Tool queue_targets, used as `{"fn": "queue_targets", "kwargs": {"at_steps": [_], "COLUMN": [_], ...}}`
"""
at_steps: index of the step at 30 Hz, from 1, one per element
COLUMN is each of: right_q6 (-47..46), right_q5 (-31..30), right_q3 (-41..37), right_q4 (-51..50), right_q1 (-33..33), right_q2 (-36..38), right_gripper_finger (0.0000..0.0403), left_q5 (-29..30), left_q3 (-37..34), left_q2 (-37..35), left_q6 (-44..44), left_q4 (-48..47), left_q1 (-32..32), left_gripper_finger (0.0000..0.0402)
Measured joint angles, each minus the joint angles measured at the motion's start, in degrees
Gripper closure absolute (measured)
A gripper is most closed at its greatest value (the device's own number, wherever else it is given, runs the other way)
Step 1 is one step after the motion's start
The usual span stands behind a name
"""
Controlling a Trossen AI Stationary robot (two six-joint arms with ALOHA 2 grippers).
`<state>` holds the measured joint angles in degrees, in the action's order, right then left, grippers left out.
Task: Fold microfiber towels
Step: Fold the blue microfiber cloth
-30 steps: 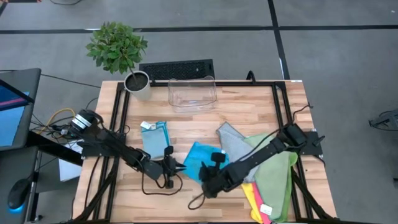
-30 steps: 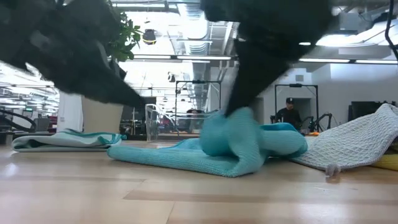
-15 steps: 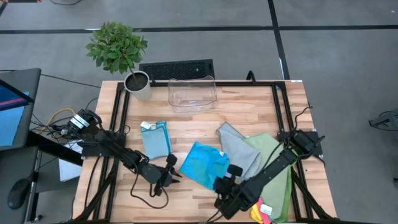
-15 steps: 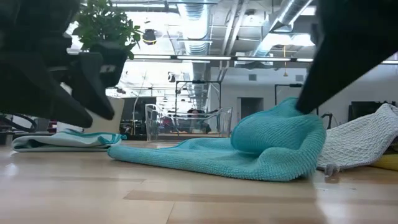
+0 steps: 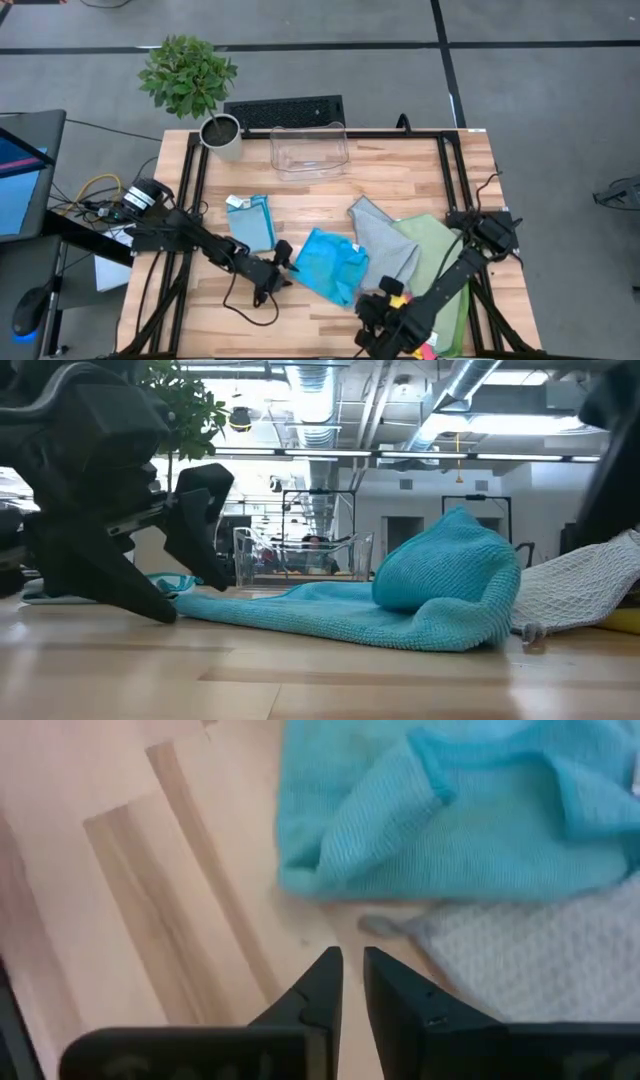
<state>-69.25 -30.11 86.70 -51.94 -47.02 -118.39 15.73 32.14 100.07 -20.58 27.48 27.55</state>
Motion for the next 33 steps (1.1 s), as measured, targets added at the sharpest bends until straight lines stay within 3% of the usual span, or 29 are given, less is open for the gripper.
{"fn": "queue_targets", "kwargs": {"at_steps": [3,5,8,10,13,16,20,24,30,33], "right_q6": [-1.18,0.66,9.52,18.30,34.03,50.01,60.77,67.95,94.86,102.65], "right_q5": [-1.65,-5.87,-11.67,-11.32,-4.35,7.40,19.35,20.96,23.29,22.77], "right_q3": [0.00,0.00,0.01,0.02,0.02,0.08,3.93,10.86,16.33,16.32], "right_q4": [0.11,0.26,2.10,3.57,6.23,6.93,2.69,-5.67,-8.17,-8.21], "right_q1": [-1.32,-1.99,-1.70,0.00,3.45,7.06,11.10,13.09,11.90,10.81], "right_q2": [0.01,0.18,1.13,1.53,1.53,1.53,1.46,1.48,1.62,1.01], "right_gripper_finger": [0.0332,0.0332,0.0331,0.0324,0.0299,0.0262,0.0210,0.0173,0.0162,0.0163], "left_q5": [0.19,0.58,0.74,0.66,0.49,0.22,0.55,0.92,1.18,1.25], "left_q3": [0.19,0.22,0.20,0.17,0.15,0.11,0.07,0.02,0.00,-0.02], "left_q2": [1.77,1.93,1.95,1.99,2.03,2.08,2.12,2.17,2.17,2.17], "left_q6": [-0.59,-0.55,0.14,1.25,3.36,4.33,6.16,8.24,9.26,9.79], "left_q4": [0.86,0.54,-0.04,-0.17,-0.55,-0.59,-0.54,-0.57,-0.59,-0.59], "left_q1": [0.02,0.04,0.04,0.09,0.11,0.15,0.15,0.13,0.04,0.04], "left_gripper_finger": [0.0200,0.0205,0.0223,0.0244,0.0280,0.0317,0.0357,0.0382,0.0390,0.0389]}}
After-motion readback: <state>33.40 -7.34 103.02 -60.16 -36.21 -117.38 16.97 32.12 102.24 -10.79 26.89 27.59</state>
